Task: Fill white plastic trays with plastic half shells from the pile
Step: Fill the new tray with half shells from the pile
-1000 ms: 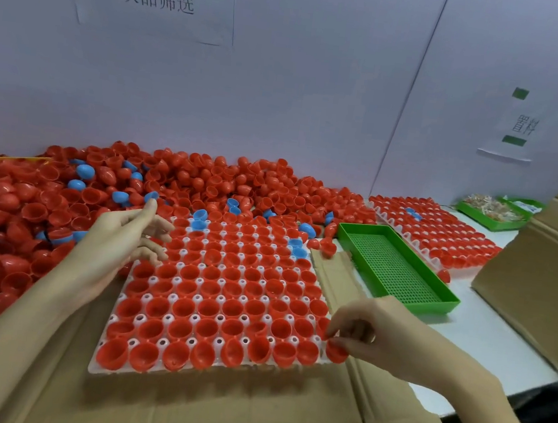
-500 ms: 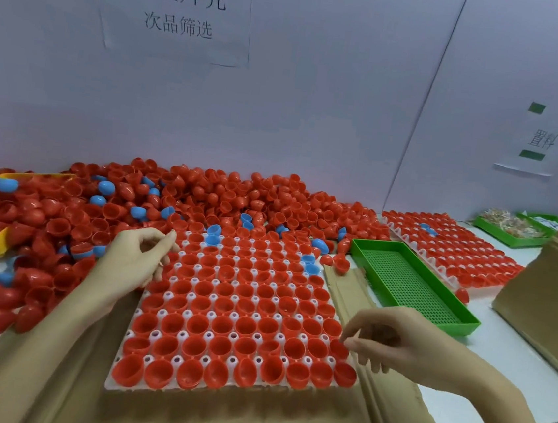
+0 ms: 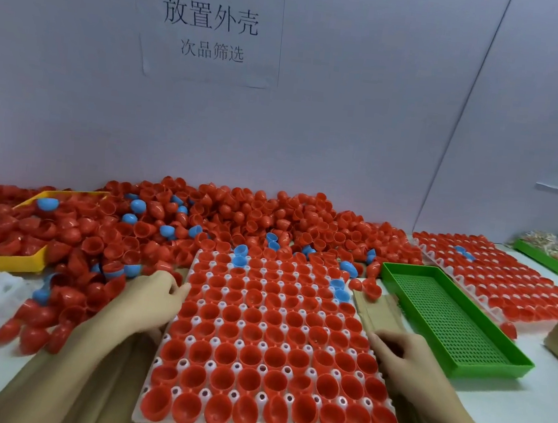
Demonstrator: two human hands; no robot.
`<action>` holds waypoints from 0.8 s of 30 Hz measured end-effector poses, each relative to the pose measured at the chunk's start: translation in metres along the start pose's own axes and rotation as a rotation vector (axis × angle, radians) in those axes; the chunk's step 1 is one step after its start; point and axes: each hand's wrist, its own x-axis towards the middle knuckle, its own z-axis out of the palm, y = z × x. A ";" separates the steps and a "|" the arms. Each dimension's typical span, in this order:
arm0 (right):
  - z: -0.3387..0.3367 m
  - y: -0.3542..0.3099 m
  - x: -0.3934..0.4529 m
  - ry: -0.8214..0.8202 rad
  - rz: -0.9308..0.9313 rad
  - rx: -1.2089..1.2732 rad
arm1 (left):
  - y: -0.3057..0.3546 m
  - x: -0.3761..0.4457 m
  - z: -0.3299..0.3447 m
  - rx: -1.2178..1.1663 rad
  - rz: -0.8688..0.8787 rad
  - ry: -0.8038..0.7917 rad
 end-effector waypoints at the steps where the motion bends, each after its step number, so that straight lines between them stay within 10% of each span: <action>1: 0.000 -0.001 0.000 -0.005 0.008 0.005 | -0.001 0.000 0.000 -0.035 -0.009 -0.027; 9: 0.007 -0.025 0.010 0.231 -0.230 -0.378 | -0.003 0.005 0.010 0.027 -0.030 0.008; 15: 0.030 -0.054 0.017 -0.397 -0.487 -0.553 | 0.003 -0.002 0.008 0.035 0.012 0.061; 24: 0.036 -0.065 0.015 -0.421 -0.474 -0.613 | 0.004 -0.006 0.001 -0.013 0.015 0.037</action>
